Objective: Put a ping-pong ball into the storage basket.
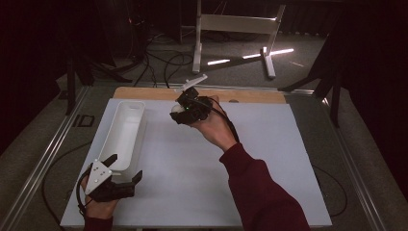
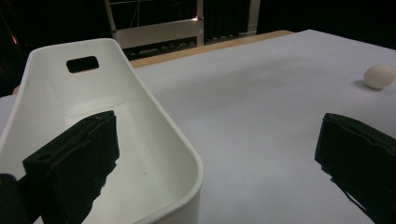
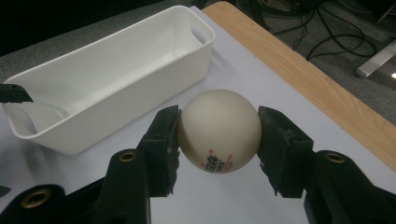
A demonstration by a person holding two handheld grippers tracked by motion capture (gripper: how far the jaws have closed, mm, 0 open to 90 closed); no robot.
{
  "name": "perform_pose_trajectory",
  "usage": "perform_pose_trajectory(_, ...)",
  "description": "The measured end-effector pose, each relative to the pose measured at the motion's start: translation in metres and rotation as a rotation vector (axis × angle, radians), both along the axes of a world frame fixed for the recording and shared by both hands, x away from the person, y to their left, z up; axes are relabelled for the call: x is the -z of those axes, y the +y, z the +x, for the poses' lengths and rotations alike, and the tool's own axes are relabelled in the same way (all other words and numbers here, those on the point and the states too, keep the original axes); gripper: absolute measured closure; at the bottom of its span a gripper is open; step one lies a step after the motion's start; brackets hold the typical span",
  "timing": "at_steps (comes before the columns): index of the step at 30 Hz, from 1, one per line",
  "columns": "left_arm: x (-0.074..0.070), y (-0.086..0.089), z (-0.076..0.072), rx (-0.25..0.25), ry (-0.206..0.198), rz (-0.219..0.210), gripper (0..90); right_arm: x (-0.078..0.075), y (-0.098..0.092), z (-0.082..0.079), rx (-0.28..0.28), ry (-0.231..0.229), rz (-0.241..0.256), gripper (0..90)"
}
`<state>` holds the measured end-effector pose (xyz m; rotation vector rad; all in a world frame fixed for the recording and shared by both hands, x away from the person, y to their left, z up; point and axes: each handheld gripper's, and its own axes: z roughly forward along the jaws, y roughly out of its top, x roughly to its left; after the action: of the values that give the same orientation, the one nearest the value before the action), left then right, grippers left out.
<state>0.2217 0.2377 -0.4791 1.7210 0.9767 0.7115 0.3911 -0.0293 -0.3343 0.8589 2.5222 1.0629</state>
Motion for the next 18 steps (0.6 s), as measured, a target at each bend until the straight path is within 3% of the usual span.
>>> perform_pose_trajectory(18, 0.000, 0.001, 0.000, 0.001, -0.004, 0.001, 0.2, -0.001, 0.017, -0.003, -0.032, 0.011, 0.014, 50.3)
